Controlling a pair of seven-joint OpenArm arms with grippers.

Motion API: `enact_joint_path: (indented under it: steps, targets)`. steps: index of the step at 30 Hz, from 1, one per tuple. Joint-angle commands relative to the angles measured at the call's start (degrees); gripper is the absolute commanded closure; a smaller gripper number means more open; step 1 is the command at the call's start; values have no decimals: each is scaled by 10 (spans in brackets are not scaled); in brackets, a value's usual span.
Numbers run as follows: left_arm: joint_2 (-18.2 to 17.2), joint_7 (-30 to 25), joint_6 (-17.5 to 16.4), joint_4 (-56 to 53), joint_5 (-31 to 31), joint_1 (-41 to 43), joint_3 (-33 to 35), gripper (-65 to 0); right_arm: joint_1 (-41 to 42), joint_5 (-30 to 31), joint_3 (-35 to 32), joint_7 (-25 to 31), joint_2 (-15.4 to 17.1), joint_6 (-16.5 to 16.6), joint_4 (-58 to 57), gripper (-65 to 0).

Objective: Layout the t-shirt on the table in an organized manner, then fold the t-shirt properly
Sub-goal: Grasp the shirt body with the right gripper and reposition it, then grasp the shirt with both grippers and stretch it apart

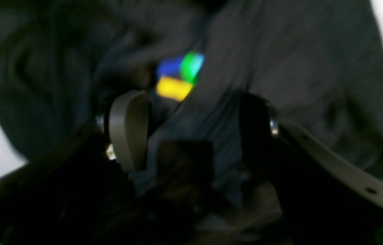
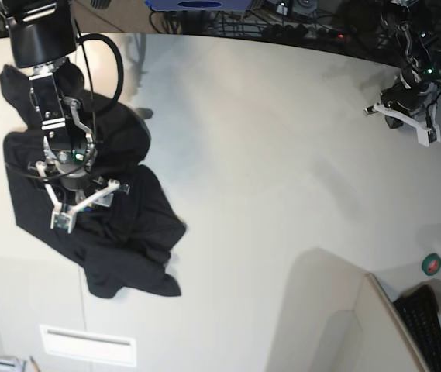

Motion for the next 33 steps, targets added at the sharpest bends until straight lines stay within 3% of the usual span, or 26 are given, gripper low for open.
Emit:
enact_joint_path:
  steps: [1, 10, 13, 16, 19, 22, 27, 32, 33]
  targets:
    - [-9, -9, 1, 8, -3, 0, -4, 0, 2, -1, -1, 10, -2, -8, 5, -402]
    - [-9, -9, 1, 8, -3, -3, -4, 0, -37, -1, -2, 12, 2, -66, 20, -402]
    - [-9, -9, 1, 7, -3, -3, -4, 0, -87, -2, -18, 13, 10, -40, 101, -402]
    - [-9, -9, 1, 7, -3, -4, -4, 0, -116, -28, -82, 13, 18, -31, 160, -402]
    - [-9, -9, 1, 10, -3, -5, -3, 0, -118, -90, -155, 12, 21, -31, 165, -402]
    - [-9, -9, 1, 10, -4, -5, -3, 0, -116, -109, -189, 12, 11, -32, 136, -402]
    - [-9, -9, 1, 10, -3, -5, -3, 0, -104, -110, -165, 12, -19, -32, 73, -402]
    - [-6, -9, 1, 10, -3, -5, 4, 0, -86, -110, -161, 13, -20, -32, 18, -398]
    - [-8, -9, 1, 10, -3, -5, 22, 0, -86, -110, -161, 13, -20, -32, 13, -371]
